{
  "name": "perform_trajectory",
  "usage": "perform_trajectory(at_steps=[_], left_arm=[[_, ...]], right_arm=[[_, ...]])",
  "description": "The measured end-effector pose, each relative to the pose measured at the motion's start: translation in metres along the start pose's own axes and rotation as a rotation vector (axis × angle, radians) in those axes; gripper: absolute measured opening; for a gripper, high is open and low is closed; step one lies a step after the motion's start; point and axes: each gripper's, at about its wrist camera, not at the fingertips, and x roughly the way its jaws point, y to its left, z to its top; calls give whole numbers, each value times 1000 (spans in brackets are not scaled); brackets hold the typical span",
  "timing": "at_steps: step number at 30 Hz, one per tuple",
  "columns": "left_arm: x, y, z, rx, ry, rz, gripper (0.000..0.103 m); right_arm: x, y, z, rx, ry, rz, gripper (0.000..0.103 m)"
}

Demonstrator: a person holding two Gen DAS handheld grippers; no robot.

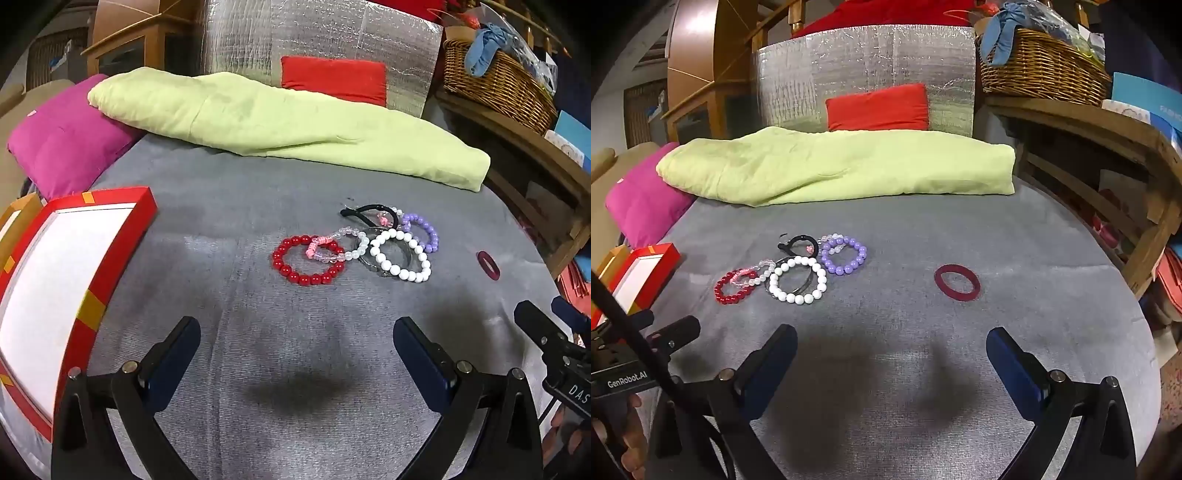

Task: Organize jewelry
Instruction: 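Move both tools toward the bracelets on the grey bed cover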

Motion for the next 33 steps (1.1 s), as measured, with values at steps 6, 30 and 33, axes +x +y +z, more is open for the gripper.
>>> perform_trajectory(at_steps=[6,30,33], left_arm=[[1,-2,-5,3,-4,-14,103],[2,8,-2,-28,5,-26,103],[3,8,-2,-31,6,-23,103]], right_arm=[[-3,0,1,-14,-27,-13,103],[5,-21,-2,82,20,16,103],[4,-23,-1,95,17,18,103]])
